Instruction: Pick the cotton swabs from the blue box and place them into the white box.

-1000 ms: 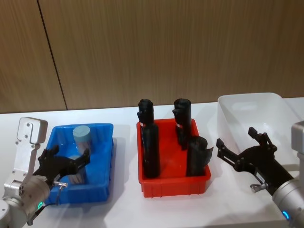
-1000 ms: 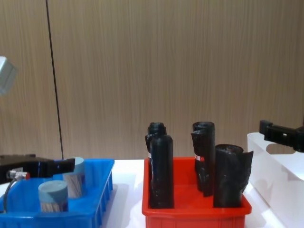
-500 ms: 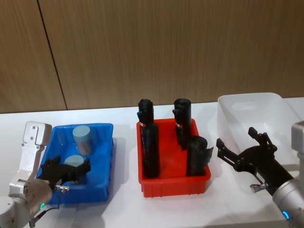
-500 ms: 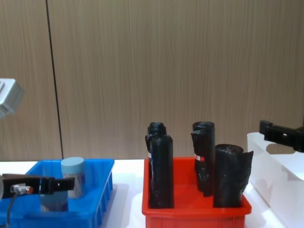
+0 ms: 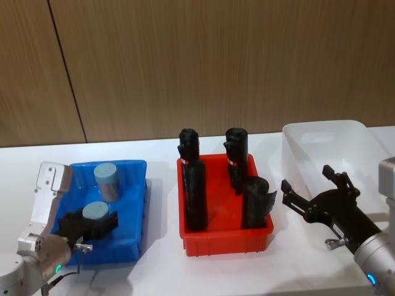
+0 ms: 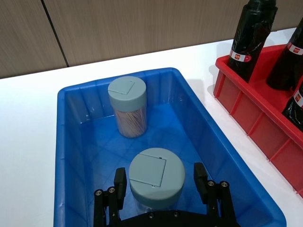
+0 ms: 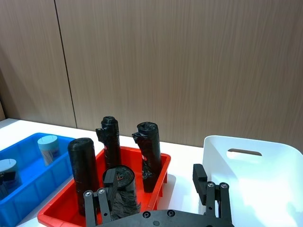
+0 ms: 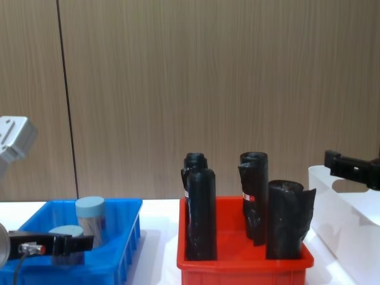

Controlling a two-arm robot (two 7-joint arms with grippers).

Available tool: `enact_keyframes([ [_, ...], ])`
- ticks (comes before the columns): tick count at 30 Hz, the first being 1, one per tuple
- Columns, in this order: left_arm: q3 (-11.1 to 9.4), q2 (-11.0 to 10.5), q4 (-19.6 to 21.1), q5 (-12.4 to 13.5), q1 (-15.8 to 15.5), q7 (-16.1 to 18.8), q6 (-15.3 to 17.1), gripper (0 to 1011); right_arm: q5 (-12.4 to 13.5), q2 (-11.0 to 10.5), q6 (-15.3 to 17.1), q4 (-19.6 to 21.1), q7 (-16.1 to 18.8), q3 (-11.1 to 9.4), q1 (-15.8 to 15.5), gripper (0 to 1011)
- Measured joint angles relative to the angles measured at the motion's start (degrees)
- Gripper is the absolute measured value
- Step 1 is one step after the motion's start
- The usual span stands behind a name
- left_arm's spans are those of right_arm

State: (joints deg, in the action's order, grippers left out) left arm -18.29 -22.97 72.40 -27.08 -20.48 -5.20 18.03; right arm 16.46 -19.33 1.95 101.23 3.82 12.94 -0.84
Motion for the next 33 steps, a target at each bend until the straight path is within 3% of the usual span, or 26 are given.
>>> enact_keyframes([
  [10,-0.04,0.52,-2.01,0.66,-0.77,-0.83,-0.89,671,0.0,0.0,0.0,0.0,0.0,0.0,0.0,1002],
  [22,0.26,0.2,-1.0,1.05,-0.1,-0.94,-2.79,669,0.0,0.0,0.0,0.0,0.0,0.0,0.0,1002],
  [33,1.1,-1.61,4.76,1.85,1.69,-4.58,-6.34,669,0.0,0.0,0.0,0.0,0.0,0.0,0.0,1001],
])
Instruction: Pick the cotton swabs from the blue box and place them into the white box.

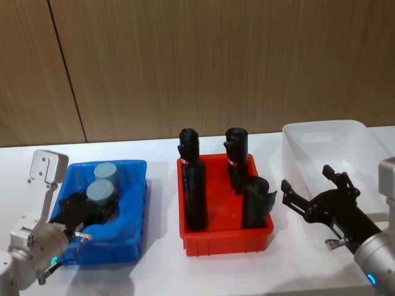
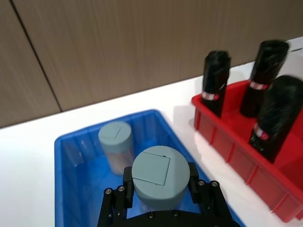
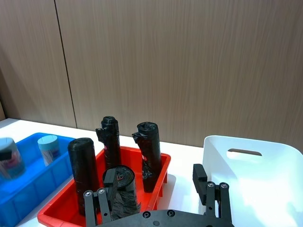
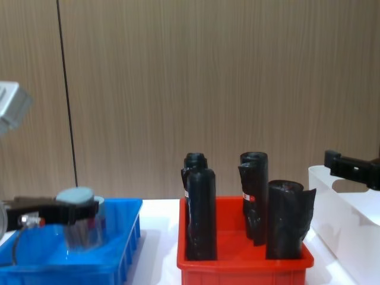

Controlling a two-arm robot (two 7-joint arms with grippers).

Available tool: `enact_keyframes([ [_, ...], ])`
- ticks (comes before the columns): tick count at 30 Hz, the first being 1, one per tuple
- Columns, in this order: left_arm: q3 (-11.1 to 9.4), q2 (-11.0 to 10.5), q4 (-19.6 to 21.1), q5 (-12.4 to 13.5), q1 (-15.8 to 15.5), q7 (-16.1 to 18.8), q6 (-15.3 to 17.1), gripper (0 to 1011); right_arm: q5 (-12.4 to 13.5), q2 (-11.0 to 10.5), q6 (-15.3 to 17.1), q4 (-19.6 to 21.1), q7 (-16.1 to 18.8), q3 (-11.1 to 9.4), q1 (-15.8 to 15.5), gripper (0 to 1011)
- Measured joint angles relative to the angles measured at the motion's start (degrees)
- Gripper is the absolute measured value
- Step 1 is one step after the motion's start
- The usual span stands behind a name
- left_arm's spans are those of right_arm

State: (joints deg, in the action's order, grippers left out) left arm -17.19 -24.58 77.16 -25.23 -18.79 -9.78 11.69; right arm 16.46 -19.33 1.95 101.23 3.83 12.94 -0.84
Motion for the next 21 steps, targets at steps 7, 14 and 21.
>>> enact_keyframes([
  [7,0.67,-1.45,3.74,0.14,0.8,-3.85,-1.62,669,0.0,0.0,0.0,0.0,0.0,0.0,0.0,1002],
  [14,1.19,-2.57,6.2,-0.23,1.17,-8.37,-2.81,669,0.0,0.0,0.0,0.0,0.0,0.0,0.0,1002],
  [21,1.73,-3.62,7.94,-1.58,1.11,-14.59,-3.9,669,0.0,0.0,0.0,0.0,0.0,0.0,0.0,1002],
])
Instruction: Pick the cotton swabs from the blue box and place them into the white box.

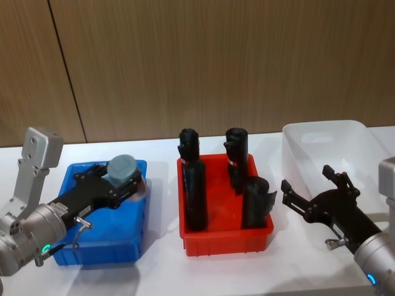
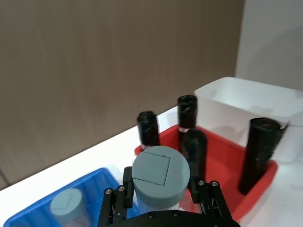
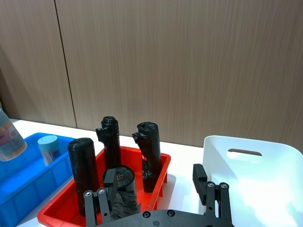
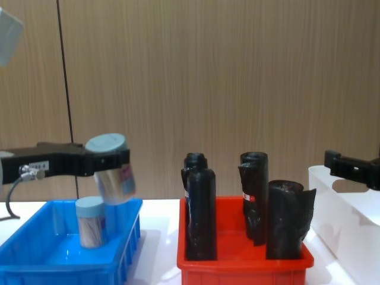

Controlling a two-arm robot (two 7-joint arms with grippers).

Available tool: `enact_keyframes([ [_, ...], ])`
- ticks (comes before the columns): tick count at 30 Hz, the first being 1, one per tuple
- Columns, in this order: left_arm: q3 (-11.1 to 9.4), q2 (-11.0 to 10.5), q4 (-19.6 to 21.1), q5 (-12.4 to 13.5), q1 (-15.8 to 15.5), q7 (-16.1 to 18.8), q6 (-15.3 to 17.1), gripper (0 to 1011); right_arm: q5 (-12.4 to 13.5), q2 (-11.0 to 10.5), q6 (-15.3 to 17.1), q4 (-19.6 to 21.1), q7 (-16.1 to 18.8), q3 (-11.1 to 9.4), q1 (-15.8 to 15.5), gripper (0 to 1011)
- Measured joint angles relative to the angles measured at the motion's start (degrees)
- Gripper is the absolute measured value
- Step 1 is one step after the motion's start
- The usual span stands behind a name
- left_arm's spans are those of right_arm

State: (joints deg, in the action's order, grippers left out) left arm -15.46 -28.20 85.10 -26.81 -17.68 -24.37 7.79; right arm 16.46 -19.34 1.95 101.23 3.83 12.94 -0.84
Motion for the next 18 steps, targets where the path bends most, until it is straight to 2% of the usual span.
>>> enact_keyframes([
  [10,0.27,-0.67,0.48,-2.33,-1.02,-9.38,-0.83,669,0.0,0.0,0.0,0.0,0.0,0.0,0.0,1002],
  [11,0.27,-0.67,0.48,-2.33,-1.02,-9.38,-0.83,669,0.0,0.0,0.0,0.0,0.0,0.0,0.0,1002],
  [18,0.16,-0.69,-0.34,-3.65,-2.28,-16.57,-0.82,669,0.0,0.0,0.0,0.0,0.0,0.0,0.0,1002],
])
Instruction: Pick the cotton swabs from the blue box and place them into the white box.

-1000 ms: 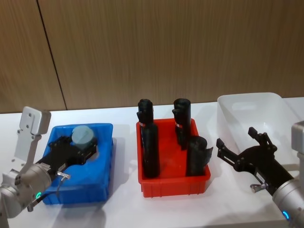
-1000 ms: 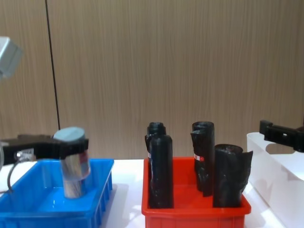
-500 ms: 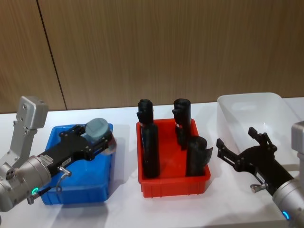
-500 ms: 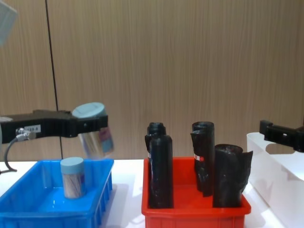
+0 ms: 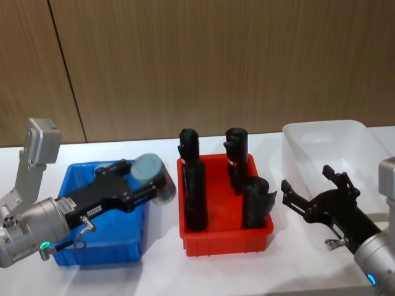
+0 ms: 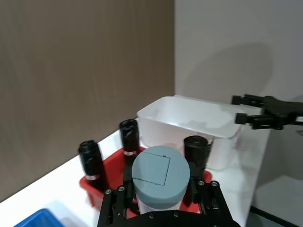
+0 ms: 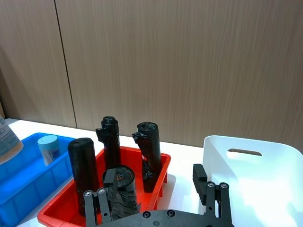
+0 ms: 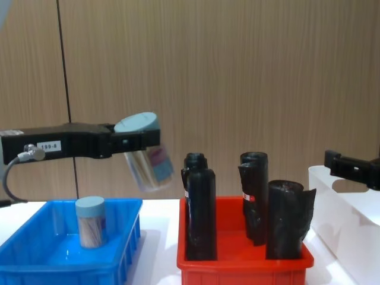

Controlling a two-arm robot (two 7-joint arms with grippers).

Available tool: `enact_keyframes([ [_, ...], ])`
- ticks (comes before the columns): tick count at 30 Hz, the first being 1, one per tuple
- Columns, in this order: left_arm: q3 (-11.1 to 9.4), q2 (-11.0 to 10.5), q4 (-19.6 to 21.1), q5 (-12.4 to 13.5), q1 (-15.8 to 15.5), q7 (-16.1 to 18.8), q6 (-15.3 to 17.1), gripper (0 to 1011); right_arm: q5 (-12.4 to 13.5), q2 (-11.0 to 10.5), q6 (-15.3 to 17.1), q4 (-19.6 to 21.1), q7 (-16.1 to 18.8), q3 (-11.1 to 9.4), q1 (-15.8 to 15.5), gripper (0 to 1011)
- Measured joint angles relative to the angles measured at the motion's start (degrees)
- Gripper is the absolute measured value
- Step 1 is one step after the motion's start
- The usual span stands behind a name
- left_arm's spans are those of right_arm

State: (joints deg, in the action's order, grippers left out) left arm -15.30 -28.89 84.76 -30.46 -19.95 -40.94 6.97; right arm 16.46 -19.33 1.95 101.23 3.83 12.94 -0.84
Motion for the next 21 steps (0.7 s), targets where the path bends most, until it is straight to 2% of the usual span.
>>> enact_keyframes([
  [8,-0.65,0.53,-1.87,-0.59,-2.17,-7.94,1.16,669,0.0,0.0,0.0,0.0,0.0,0.0,0.0,1002],
  [15,-1.34,1.26,-3.34,-0.22,-4.1,-12.51,2.55,669,0.0,0.0,0.0,0.0,0.0,0.0,0.0,1001],
  [21,-1.89,1.72,-4.32,0.38,-5.32,-14.5,3.39,669,0.0,0.0,0.0,0.0,0.0,0.0,0.0,1002],
])
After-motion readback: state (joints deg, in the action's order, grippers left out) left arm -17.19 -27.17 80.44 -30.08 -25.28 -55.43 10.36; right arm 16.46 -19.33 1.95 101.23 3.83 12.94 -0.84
